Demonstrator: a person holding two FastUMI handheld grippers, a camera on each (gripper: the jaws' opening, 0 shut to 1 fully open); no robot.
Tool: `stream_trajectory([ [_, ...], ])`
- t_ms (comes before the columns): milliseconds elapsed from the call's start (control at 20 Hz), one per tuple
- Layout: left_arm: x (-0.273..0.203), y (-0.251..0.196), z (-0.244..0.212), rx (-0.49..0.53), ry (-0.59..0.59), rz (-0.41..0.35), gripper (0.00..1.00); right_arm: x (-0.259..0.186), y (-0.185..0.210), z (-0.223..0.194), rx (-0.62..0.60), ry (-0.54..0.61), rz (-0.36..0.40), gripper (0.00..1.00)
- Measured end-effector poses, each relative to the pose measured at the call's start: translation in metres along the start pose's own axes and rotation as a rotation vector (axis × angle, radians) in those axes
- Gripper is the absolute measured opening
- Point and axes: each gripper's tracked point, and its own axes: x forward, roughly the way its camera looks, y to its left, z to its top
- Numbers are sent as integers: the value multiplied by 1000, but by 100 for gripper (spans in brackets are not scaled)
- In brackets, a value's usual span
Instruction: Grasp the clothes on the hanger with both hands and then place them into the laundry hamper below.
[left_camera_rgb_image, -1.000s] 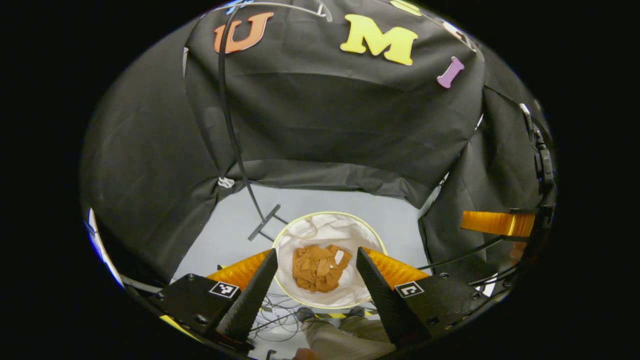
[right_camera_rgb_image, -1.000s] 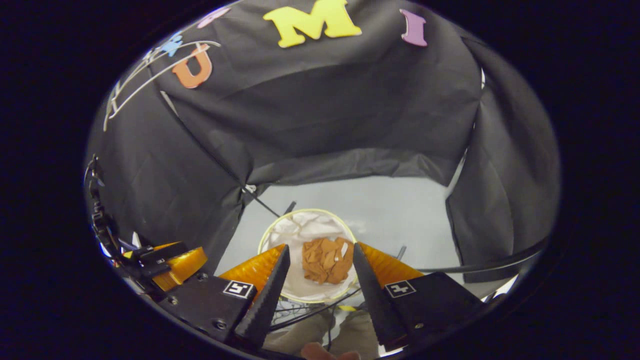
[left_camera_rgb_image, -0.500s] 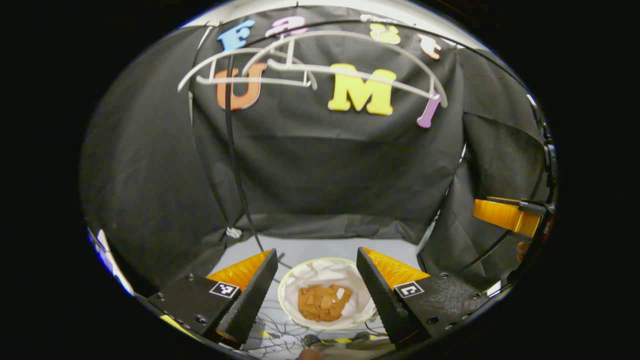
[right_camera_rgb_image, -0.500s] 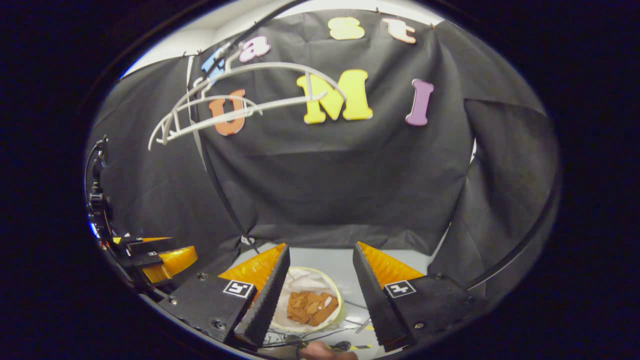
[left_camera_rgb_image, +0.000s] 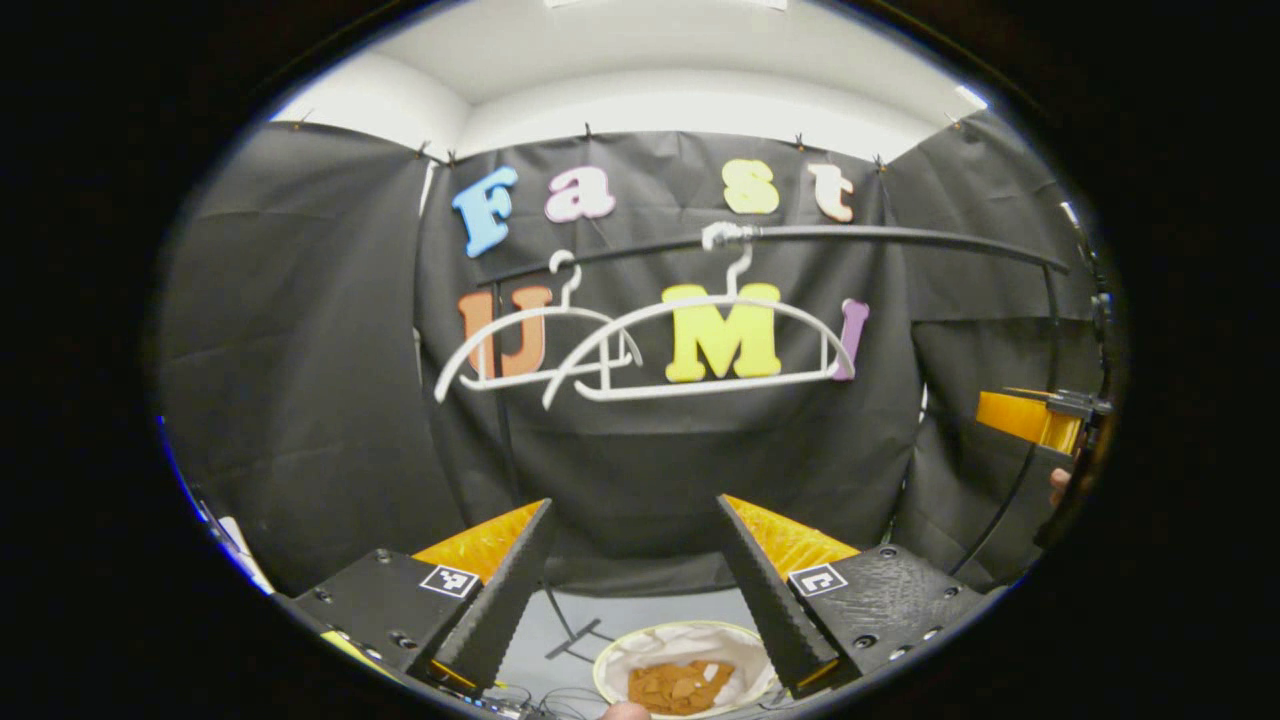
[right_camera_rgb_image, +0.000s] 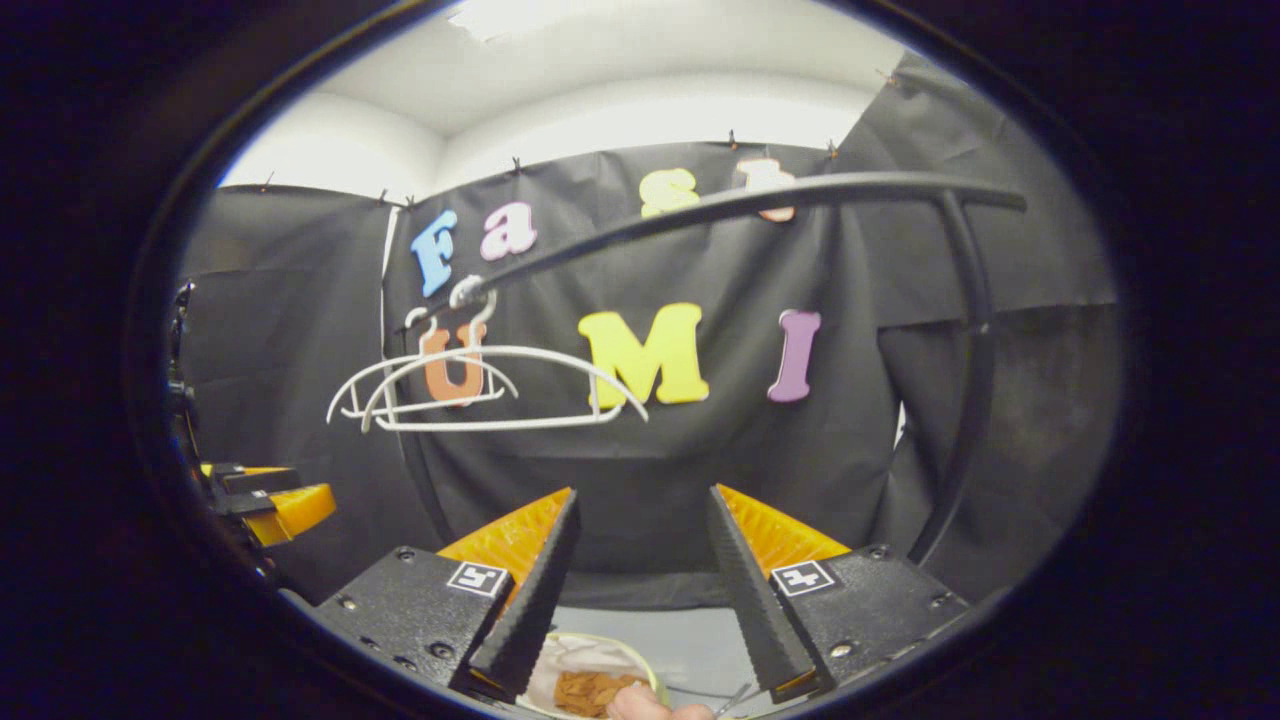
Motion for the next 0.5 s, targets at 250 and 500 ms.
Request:
stream_trajectory([
  [250, -13, 8, 19, -3, -83, 51, 100, -15, -1, 29, -64, -105, -22, 82],
  [500, -11, 14, 24, -4, -126, 100, 92, -22, 9, 31, -22, -126, 9, 83],
])
